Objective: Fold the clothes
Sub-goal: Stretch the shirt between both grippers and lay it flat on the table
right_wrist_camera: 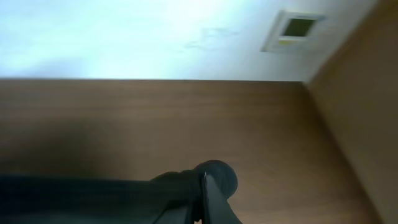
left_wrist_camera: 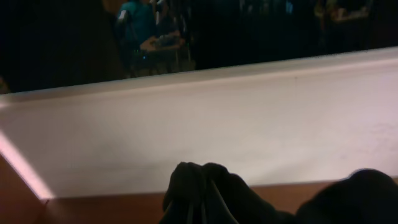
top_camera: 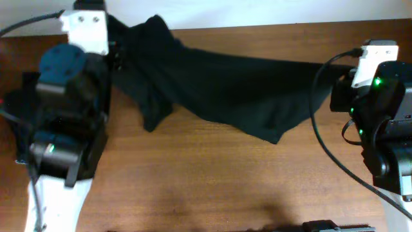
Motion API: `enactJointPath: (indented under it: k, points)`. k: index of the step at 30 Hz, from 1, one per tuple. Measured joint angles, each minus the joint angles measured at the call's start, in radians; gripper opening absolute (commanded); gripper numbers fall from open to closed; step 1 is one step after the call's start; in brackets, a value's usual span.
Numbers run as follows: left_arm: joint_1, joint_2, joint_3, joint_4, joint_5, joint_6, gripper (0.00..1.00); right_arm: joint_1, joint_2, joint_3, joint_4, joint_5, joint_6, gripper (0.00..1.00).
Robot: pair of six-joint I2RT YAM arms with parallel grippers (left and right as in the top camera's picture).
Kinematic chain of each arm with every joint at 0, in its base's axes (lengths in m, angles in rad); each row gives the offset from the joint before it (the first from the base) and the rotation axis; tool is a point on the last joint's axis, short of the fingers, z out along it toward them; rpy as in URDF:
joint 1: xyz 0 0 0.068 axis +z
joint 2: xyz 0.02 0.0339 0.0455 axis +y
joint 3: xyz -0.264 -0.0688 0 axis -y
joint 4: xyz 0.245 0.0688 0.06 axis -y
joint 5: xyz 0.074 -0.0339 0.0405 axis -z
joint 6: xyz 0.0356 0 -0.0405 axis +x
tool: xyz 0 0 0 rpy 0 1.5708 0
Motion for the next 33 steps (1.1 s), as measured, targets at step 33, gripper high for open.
enactJointPath:
  k: [33]
  points:
    - [0.098,0.432,0.099,0.137,0.232,0.004,0.0,-0.011,0.583,0.264,0.093,-0.116,-0.049,0.04]
